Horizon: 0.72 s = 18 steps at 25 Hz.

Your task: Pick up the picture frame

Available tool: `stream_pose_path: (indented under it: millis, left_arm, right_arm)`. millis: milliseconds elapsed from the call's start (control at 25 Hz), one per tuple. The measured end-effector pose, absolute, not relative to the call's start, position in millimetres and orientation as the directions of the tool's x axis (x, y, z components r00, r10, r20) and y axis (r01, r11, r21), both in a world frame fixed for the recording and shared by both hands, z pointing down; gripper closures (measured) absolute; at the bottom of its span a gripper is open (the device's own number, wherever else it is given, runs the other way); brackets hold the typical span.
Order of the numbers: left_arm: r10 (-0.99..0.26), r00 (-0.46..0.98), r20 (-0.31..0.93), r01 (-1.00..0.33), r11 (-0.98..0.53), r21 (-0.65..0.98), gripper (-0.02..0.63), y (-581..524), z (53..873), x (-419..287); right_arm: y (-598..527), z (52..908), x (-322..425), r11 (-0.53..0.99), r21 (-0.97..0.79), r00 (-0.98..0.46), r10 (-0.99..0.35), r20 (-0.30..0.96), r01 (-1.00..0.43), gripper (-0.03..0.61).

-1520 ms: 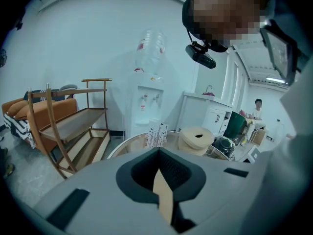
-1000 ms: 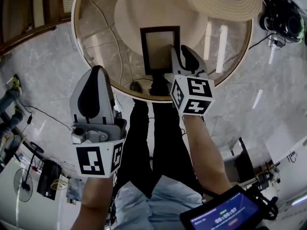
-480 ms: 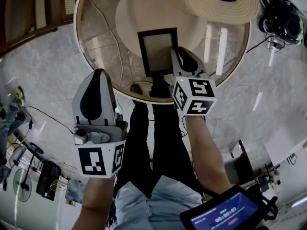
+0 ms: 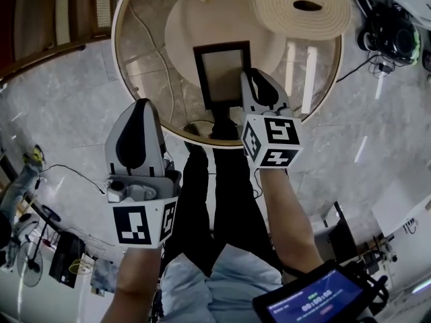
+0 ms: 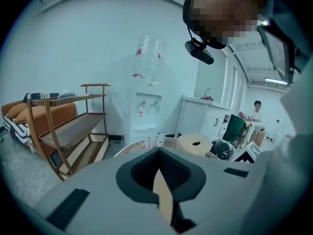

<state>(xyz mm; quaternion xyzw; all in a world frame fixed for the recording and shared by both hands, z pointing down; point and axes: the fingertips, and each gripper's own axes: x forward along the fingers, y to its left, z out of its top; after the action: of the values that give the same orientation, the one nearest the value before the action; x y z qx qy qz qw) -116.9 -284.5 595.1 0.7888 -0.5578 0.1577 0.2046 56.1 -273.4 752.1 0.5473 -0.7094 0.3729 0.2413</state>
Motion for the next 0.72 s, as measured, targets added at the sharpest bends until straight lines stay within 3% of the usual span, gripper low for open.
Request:
stream_pose_path:
  millis: [720]
  left_arm:
    - [-0.865, 0.364, 0.345, -0.931, -0.349, 0.107, 0.603, -282, 471, -120]
  right_arm:
    - [-281, 598, 49, 0.137, -0.255, -0.269, -0.745, 0.611, -0.957, 0.495]
